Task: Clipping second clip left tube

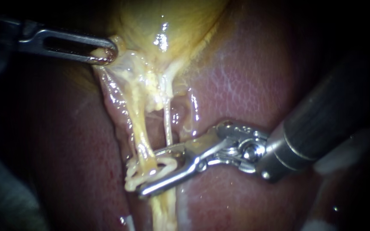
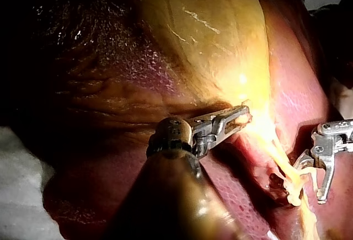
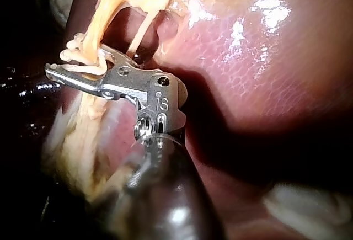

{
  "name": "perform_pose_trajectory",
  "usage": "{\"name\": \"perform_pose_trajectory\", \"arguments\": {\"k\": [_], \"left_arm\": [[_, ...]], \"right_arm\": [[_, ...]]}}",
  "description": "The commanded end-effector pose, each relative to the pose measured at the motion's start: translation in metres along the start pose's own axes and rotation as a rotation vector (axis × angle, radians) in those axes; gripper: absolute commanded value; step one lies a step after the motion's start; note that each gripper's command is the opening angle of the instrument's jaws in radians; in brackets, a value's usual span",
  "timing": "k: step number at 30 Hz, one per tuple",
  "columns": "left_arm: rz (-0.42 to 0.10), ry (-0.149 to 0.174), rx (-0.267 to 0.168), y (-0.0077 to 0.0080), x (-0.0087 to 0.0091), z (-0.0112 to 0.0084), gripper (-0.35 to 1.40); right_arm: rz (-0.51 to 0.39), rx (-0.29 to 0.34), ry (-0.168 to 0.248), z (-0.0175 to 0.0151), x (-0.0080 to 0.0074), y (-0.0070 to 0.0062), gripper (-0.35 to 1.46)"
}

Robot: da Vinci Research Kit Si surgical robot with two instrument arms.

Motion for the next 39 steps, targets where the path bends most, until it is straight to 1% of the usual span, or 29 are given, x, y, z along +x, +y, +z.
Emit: {"name": "perform_pose_trajectory", "arguments": {"k": [1, 9, 13, 14, 16, 18, 20, 21, 24, 27, 28, 31, 36, 39], "left_arm": [[0.0, 0.0, 0.0, 0.0, 0.0, 0.0, -0.35], [0.0, 0.0, 0.0, 0.0, 0.0, 0.0, -0.35], [0.0, 0.0, 0.0, 0.0, 0.0, 0.0, -0.35], [0.0, 0.0, 0.0, 0.0, 0.0, 0.0, -0.35], [0.0, 0.0, 0.0, 0.0, 0.0, 0.0, -0.35], [0.0, 0.0, 0.0, 0.0, 0.0, 0.0, -0.35], [0.0, 0.0, 0.0, 0.0, 0.0, 0.0, -0.35], [0.0, 0.0, 0.0, 0.0, 0.0, 0.0, -0.35], [0.0, 0.0, 0.0, 0.0, 0.0, 0.0, -0.35], [0.0, 0.0, 0.0, -0.0001, 0.0, 0.0, -0.35], [0.0, 0.0, 0.0, -0.0001, 0.0, 0.0, -0.35], [0.0, 0.0, 0.0, -0.0001, 0.0, -0.0001, -0.35], [0.0, 0.0, 0.0, -0.0001, -0.0001, -0.0001, -0.35], [0.0, -0.001, 0.0, -0.0001, -0.0001, -0.0001, -0.35]], "right_arm": [[0.0, 0.005, 0.005, 0.0, 0.0, -0.0001, 0.44], [0.002, 0.017, 0.006, 0.0003, 0.0003, -0.0005, 0.43], [0.002, 0.012, 0.005, 0.0, 0.0003, -0.0002, 0.43], [0.002, 0.0, 0.003, -0.0001, 0.0004, 0.0001, 0.43], [0.003, -0.044, -0.023, -0.0006, 0.0005, 0.0007, 0.43], [0.004, -0.098, -0.061, -0.0012, 0.0005, 0.0014, 0.44], [0.003, -0.139, -0.082, -0.0017, 0.0005, 0.002, 0.45], [0.002, -0.169, -0.099, -0.002, 0.0006, 0.0024, 0.46], [0.002, -0.232, -0.13, -0.0027, 0.0008, 0.003, 0.47], [0.009, -0.275, -0.145, -0.0032, 0.0009, 0.0034, 0.48], [0.004, -0.293, -0.159, -0.0034, 0.001, 0.0036, 0.48], [0.007, -0.317, -0.182, -0.004, 0.0009, 0.0035, 0.48], [0.006, -0.314, -0.184, -0.0046, 0.0007, 0.0031, 0.48], [0.006, -0.317, -0.193, -0.0045, 0.0006, 0.0029, 0.48]]}}
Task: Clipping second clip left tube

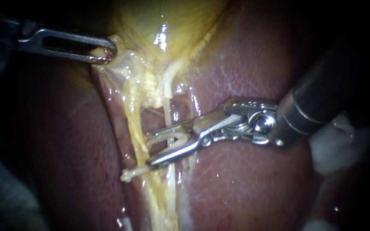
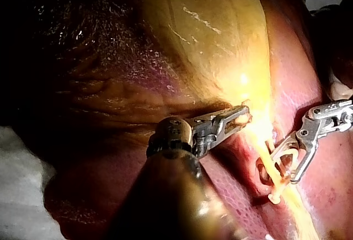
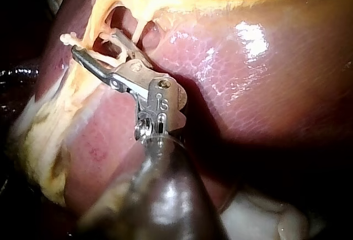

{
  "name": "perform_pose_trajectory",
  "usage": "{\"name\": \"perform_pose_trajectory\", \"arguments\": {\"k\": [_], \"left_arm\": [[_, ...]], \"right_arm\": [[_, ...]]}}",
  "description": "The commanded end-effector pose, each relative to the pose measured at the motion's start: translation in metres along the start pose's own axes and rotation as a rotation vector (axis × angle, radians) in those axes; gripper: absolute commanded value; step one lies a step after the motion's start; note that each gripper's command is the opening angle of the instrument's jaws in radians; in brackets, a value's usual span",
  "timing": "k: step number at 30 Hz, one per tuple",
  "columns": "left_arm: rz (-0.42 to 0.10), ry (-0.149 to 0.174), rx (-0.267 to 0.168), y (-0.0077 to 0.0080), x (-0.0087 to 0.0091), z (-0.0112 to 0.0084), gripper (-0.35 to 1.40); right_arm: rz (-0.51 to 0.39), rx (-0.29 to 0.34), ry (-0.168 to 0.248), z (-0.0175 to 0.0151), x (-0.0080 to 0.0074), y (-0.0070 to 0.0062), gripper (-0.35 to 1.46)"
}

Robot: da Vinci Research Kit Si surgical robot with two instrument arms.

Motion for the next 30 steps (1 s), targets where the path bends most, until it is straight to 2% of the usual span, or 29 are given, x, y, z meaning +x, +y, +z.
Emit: {"name": "perform_pose_trajectory", "arguments": {"k": [1, 9, 19, 26, 30], "left_arm": [[0.0, 0.0, 0.0, 0.0, 0.0, 0.0, -0.35], [0.001, -0.001, -0.001, 0.0, 0.0, -0.0001, -0.35], [0.001, 0.0, -0.001, 0.0, 0.0, -0.0001, -0.35], [0.001, -0.001, -0.001, 0.0, 0.0, -0.0001, -0.35], [0.001, -0.001, -0.001, 0.0, 0.0, -0.0002, -0.35]], "right_arm": [[0.0, -0.003, -0.005, 0.0, 0.0, -0.0001, 0.48], [-0.002, -0.014, -0.032, -0.0006, -0.0003, -0.0008, 0.48], [-0.026, -0.053, -0.095, -0.0009, -0.001, 0.0001, 0.48], [-0.045, -0.098, -0.103, -0.0012, -0.0007, 0.0009, 0.48], [-0.043, -0.144, -0.08, -0.0015, -0.0006, 0.0011, 0.49]]}}
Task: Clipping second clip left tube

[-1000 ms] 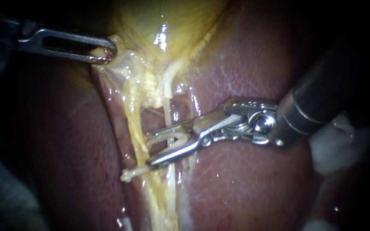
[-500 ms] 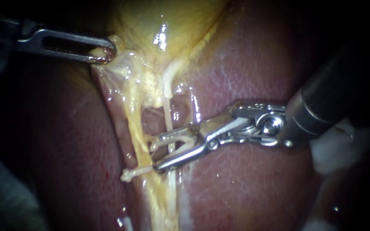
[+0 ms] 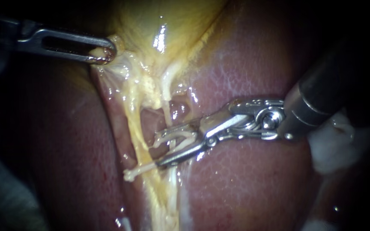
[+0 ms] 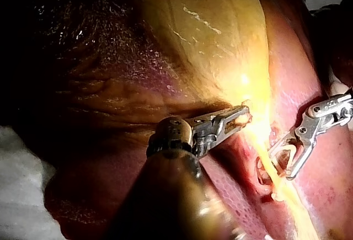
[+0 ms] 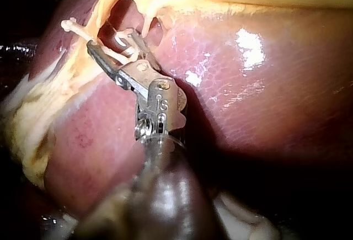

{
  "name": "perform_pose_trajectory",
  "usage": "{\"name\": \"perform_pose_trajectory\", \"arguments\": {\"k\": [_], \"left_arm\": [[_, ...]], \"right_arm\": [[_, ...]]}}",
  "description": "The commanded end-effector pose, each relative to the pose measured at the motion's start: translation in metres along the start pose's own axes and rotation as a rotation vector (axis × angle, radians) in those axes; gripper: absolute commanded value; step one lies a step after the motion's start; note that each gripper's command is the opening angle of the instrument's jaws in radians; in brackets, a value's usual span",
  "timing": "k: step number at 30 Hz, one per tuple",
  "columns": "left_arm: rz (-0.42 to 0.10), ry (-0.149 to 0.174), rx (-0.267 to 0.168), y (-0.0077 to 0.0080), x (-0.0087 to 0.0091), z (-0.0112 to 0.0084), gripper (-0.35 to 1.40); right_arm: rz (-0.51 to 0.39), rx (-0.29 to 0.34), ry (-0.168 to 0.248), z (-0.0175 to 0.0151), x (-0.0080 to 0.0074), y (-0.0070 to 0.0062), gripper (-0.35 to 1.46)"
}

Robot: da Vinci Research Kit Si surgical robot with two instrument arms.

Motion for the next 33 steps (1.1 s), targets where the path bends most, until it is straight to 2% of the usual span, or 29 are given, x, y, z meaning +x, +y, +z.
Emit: {"name": "perform_pose_trajectory", "arguments": {"k": [1, 4, 16, 33], "left_arm": [[0.0, 0.0, 0.0, 0.0, 0.0, 0.0, -0.35], [0.0, 0.0, 0.0, 0.0, 0.0, -0.0001, -0.35], [0.0, 0.002, 0.002, 0.0, 0.0, -0.0001, -0.35], [0.0, 0.002, 0.002, 0.0, 0.0, -0.0001, -0.35]], "right_arm": [[0.002, -0.003, 0.008, -0.0001, 0.0, -0.0001, 0.49], [0.007, 0.015, 0.005, -0.0002, 0.0, -0.0005, 0.49], [0.008, 0.072, 0.039, 0.0013, 0.0006, -0.002, 0.49], [0.015, 0.171, 0.126, 0.0018, 0.0019, -0.0037, 0.49]]}}
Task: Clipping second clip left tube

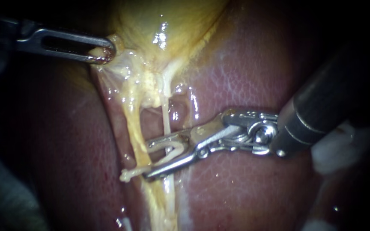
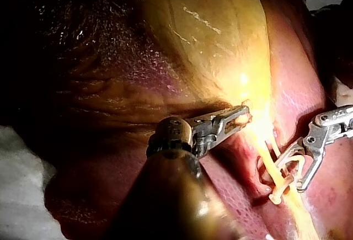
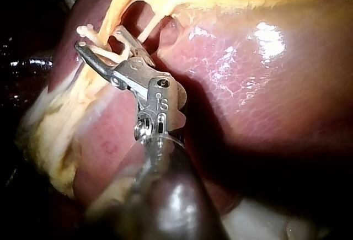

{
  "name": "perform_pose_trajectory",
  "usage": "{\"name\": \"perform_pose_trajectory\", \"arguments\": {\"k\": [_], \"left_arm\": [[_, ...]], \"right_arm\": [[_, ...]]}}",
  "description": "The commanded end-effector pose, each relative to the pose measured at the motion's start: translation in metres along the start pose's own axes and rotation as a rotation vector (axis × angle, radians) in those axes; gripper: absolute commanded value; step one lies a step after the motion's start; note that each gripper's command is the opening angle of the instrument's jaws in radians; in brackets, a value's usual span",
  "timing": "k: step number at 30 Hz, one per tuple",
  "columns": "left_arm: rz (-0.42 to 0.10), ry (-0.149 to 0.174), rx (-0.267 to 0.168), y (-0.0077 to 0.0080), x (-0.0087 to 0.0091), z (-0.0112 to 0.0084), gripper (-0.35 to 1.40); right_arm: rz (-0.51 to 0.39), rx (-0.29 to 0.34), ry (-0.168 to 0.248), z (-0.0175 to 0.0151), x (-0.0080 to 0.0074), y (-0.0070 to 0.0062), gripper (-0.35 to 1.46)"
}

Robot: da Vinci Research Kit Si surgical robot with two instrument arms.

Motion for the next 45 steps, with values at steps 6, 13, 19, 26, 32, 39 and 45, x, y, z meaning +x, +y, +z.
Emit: {"name": "perform_pose_trajectory", "arguments": {"k": [6, 13, 19, 26, 32, 39, 45], "left_arm": [[0.0, 0.0, 0.0, 0.0, 0.0, 0.0, -0.35], [0.0, 0.0, 0.0, 0.0, 0.0, 0.0, -0.35], [0.0, 0.0, 0.0, 0.0, 0.0, 0.0, -0.35], [0.0, 0.0, 0.0, 0.0, 0.0, 0.0, -0.35], [0.0, 0.0, 0.0, 0.0, 0.0, 0.0, -0.35], [0.0, 0.0, 0.0, 0.0, 0.0, 0.0, -0.35], [0.0, 0.0, 0.0, 0.0, 0.0, 0.0, -0.35]], "right_arm": [[0.003, 0.021, 0.023, -0.0001, 0.0006, -0.0004, 0.49], [0.001, 0.046, 0.033, 0.0004, 0.0007, -0.0009, 0.48], [-0.006, 0.058, 0.046, 0.0012, 0.0007, -0.0011, 0.48], [-0.003, 0.072, 0.07, 0.0026, 0.0008, -0.0012, 0.49], [0.015, 0.088, 0.094, 0.004, 0.0003, -0.0012, 0.49], [0.026, 0.096, 0.101, 0.0048, -0.0006, -0.001, 0.49], [0.037, 0.117, 0.124, 0.0049, -0.0005, -0.0011, 0.49]]}}
